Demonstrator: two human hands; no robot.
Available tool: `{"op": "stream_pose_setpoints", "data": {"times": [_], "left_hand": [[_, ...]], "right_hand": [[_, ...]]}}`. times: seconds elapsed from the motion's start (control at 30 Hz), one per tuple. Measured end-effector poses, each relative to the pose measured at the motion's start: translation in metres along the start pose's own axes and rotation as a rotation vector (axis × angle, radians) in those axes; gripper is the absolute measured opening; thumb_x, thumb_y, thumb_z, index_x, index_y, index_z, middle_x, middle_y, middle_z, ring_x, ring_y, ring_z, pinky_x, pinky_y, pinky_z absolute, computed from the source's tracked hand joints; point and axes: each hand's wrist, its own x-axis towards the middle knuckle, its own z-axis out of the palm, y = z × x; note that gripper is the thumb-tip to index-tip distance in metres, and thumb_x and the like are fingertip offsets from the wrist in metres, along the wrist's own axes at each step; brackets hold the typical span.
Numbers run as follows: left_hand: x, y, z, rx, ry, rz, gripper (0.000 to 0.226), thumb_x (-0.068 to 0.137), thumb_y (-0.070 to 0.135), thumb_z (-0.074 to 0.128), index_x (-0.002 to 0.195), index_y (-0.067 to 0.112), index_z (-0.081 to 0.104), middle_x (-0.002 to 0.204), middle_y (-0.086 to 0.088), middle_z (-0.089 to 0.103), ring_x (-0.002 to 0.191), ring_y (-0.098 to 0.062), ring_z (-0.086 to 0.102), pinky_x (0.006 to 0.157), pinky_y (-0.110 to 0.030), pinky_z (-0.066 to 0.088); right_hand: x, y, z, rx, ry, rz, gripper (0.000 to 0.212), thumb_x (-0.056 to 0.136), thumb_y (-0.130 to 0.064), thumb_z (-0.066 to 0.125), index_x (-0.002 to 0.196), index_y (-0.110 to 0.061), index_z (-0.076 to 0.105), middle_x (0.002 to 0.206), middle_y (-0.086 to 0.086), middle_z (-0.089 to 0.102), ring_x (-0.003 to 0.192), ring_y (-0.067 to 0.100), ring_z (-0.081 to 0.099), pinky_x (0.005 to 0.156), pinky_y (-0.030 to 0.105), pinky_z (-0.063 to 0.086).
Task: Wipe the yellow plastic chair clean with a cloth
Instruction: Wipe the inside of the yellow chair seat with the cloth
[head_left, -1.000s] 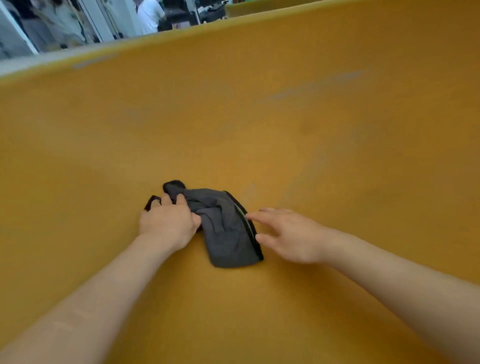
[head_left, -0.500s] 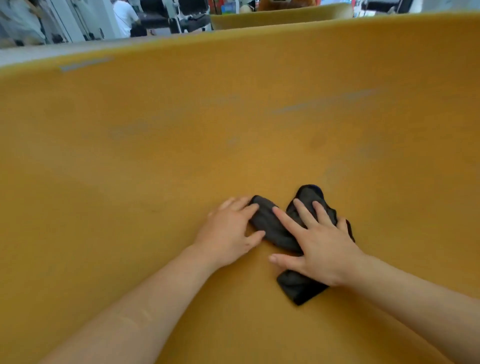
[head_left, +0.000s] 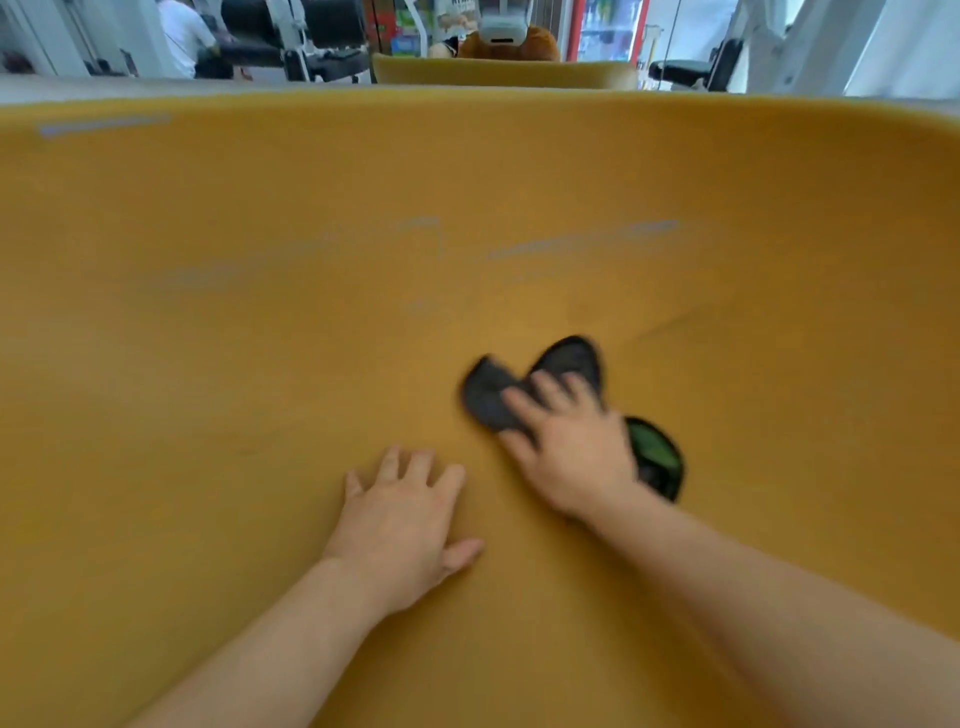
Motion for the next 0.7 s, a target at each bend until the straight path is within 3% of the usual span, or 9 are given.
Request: {"op": "stream_pose_setpoints", "data": {"times": [0.07,0.17,0.3,0.4,0.5,0.57,0.63,0.7], "left_hand": [[-0.003,-0.001,-0.002,-0.034,0.076,-0.023,0.063,0.083,0.071,0.046,0.129,0.032,0.029,0.139,0.001,0.033,0.132,-0.024,0.031,0.103,-0.052,0.037],[-0.004,0.001,-0.002,-0.030,0.052,-0.025,0.061,0.085,0.071,0.042,0.134,0.037,0.029,0.143,0.002,0.029,0.134,-0.024,0.029,0.105,-0.052,0.035],[-0.002,0.003,-0.005,-0.017,-0.036,-0.038,0.064,0.088,0.067,0.041,0.143,0.039,0.025,0.152,-0.001,0.022,0.142,-0.027,0.018,0.108,-0.058,0.031],[-0.001,0.003,-0.008,-0.078,-0.035,-0.030,0.066,0.087,0.065,0.048,0.142,0.039,0.023,0.149,-0.001,0.023,0.140,-0.027,0.022,0.106,-0.056,0.034],[-0.007,-0.005,-0.014,-0.246,0.086,-0.059,0.062,0.087,0.044,0.056,0.139,0.031,0.025,0.140,-0.001,0.030,0.128,-0.025,0.036,0.101,-0.037,0.039],[-0.019,-0.021,-0.022,-0.204,0.190,-0.122,0.046,0.086,0.020,0.051,0.128,0.021,0.033,0.125,-0.002,0.036,0.117,-0.024,0.041,0.088,-0.028,0.039],[-0.039,-0.039,-0.035,-0.016,0.192,-0.204,0.030,0.085,0.012,0.048,0.112,0.021,0.037,0.109,-0.001,0.038,0.111,-0.023,0.041,0.078,-0.028,0.035],[-0.055,-0.048,-0.047,0.167,0.180,-0.215,0.020,0.088,0.015,0.046,0.105,0.025,0.041,0.102,-0.001,0.035,0.111,-0.023,0.039,0.076,-0.031,0.031]], "right_hand": [[-0.012,-0.035,0.009,0.080,-0.138,-0.238,0.051,0.098,-0.059,0.027,0.148,-0.047,0.023,0.162,-0.012,0.013,0.150,0.020,0.005,0.114,0.052,0.021],[0.001,0.016,-0.008,-0.074,-0.113,-0.401,0.047,0.098,-0.057,0.033,0.145,-0.051,0.030,0.160,-0.016,0.020,0.149,0.014,0.012,0.113,0.050,0.020],[0.024,0.118,-0.040,-0.177,0.074,0.092,0.045,0.096,-0.053,0.037,0.141,-0.048,0.040,0.158,-0.011,0.027,0.148,0.018,0.015,0.112,0.053,0.023],[0.021,0.069,-0.024,0.109,0.108,0.260,0.046,0.097,-0.050,0.037,0.143,-0.041,0.040,0.160,-0.006,0.024,0.148,0.022,0.010,0.114,0.054,0.021],[-0.004,-0.039,0.003,0.276,-0.052,-0.035,0.048,0.098,-0.051,0.031,0.145,-0.042,0.033,0.161,-0.012,0.017,0.149,0.018,0.006,0.115,0.053,0.021],[-0.016,-0.095,0.006,0.477,-0.223,-0.255,0.044,0.100,-0.046,0.031,0.142,-0.040,0.042,0.159,-0.018,0.021,0.149,0.012,0.006,0.116,0.053,0.015],[-0.014,-0.120,-0.002,0.811,-0.435,-0.309,0.033,0.095,-0.035,0.044,0.120,-0.038,0.065,0.148,-0.019,0.041,0.144,0.007,0.022,0.117,0.046,0.020],[-0.006,-0.116,-0.015,1.220,-0.621,-0.218,0.032,0.087,-0.016,0.052,0.097,-0.035,0.075,0.130,-0.019,0.058,0.131,0.002,0.042,0.112,0.032,0.032]]}}
